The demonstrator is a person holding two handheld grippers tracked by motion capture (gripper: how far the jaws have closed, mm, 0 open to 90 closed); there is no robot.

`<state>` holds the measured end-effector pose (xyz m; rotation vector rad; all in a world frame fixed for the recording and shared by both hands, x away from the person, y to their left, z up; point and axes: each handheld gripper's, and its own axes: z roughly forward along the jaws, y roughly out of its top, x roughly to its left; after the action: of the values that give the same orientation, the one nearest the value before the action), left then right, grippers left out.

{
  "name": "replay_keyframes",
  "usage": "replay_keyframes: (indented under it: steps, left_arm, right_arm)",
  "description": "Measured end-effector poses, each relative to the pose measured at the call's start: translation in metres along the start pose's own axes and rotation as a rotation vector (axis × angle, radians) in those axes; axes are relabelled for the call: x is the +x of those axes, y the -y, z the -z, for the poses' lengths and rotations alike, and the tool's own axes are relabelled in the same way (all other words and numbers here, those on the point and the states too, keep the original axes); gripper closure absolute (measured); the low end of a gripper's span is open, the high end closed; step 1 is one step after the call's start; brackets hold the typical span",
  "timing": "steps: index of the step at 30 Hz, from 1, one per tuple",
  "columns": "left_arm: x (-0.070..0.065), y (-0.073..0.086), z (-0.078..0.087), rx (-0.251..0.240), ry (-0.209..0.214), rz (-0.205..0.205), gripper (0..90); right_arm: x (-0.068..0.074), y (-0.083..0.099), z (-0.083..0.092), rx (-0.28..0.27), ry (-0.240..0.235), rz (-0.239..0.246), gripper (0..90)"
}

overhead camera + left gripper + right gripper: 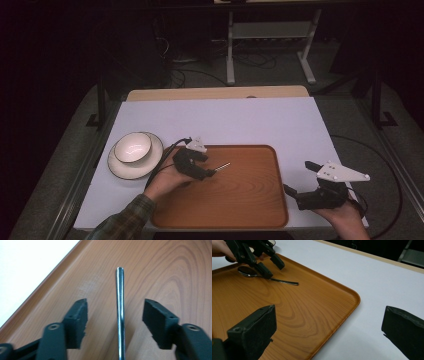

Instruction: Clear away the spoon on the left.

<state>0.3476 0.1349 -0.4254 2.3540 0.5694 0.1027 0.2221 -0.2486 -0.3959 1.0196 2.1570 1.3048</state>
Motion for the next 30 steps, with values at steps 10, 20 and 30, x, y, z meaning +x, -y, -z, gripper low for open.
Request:
replay_keyframes:
  steps: [10,20,30]
  left_arm:
    - [-0.003,0.0,0.014,-0.048,-0.001,0.012,16.7]
    - [-0.008,0.008,0.048,-0.144,-0.033,0.014,15.7]
    - [-0.01,0.03,0.077,-0.205,-0.088,0.035,9.1]
  right_arm:
    - [0.0,0.0,0.001,-0.004,0.0,-0.001,0.0]
    - [0.0,-0.001,0.001,-0.011,-0.003,-0.006,0.0]
    - [-0.001,-0.001,0.003,-0.023,-0.004,-0.014,0.0]
